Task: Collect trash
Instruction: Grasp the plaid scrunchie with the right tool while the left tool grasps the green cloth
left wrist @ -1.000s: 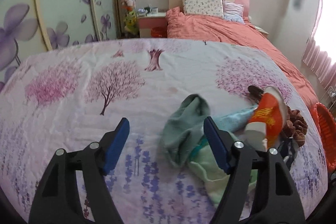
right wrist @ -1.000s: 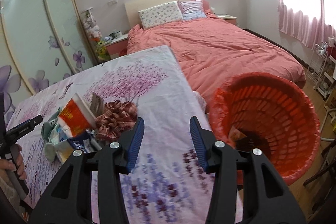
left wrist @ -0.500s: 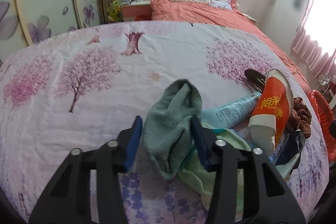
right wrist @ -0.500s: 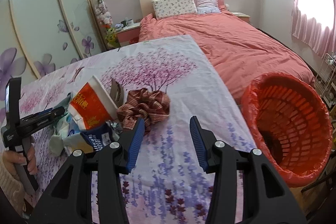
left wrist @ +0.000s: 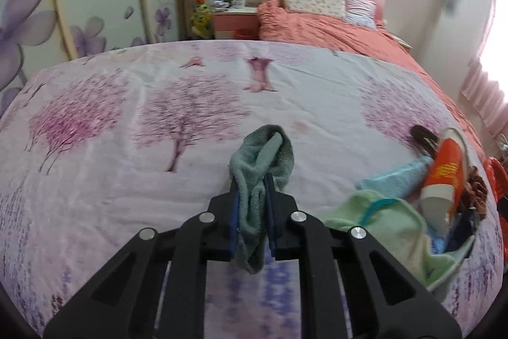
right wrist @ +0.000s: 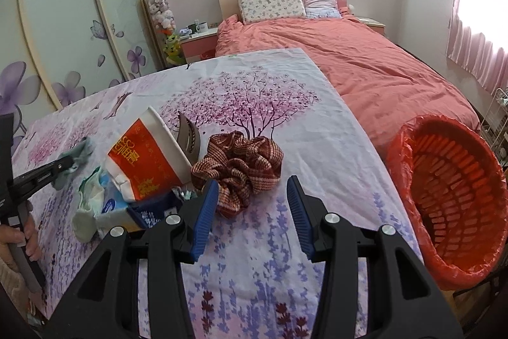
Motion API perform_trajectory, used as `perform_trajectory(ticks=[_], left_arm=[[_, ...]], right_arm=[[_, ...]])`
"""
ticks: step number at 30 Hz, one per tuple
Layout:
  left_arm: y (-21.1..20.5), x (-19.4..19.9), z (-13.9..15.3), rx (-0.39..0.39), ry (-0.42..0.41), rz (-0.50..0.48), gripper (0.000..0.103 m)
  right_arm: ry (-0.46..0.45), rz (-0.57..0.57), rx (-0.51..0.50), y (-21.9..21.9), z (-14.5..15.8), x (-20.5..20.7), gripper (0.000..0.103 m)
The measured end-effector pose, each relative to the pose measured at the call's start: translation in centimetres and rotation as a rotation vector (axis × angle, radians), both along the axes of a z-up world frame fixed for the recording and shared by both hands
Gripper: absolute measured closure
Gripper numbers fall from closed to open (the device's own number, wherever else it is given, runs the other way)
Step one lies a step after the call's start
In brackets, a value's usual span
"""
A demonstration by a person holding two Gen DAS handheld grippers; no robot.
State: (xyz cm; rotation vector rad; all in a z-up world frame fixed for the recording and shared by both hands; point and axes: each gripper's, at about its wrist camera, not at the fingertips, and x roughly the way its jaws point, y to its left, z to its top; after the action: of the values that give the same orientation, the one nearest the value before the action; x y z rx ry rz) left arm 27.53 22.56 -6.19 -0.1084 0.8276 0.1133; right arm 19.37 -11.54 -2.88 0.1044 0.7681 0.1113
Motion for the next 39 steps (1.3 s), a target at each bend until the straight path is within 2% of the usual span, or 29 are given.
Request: perform_trajectory(ticks=[4, 9, 17, 19, 24, 29, 39], left_arm=[[1.1, 0.3, -0.8, -0.02, 0.031, 0.031, 0.079], [1.6, 0.3, -1.1, -0.042, 0.046, 0.04, 0.077], [1.9, 0.3, -1.3, -0.057, 0.044, 0.04, 0.077], [1.8, 0.4, -1.2, -0.056, 0.044, 0.04, 0.077], [1.8, 0.3, -1.2, -0.054, 0.04, 0.038, 0.079], [1.5, 0.0, -1.0, -0.064, 0.031, 0.036, 0.086], [0.0, -1.1, 1.4, -0.06, -0.019, 0.012, 0.09]], right_arm=[[0.008, -0.006, 0.007, 0.5, -0.4, 1.0, 0.057], [0.015, -0.023, 0.005, 0.8, -0.9, 2.4, 0.057], [0.108, -0.051, 0.035, 0.3, -3.0, 4.2, 0.057], [0.107, -0.044, 0.043, 0.2, -3.1, 4.0, 0.068], [0.093, -0.034, 0.036, 0.2, -2.8, 3.5, 0.081], [0.073, -0.044, 0.05, -0.7, -2.1, 3.0, 0.083], [0.007, -0.055, 0.045, -2.6, -0.3, 1.3, 0.087]])
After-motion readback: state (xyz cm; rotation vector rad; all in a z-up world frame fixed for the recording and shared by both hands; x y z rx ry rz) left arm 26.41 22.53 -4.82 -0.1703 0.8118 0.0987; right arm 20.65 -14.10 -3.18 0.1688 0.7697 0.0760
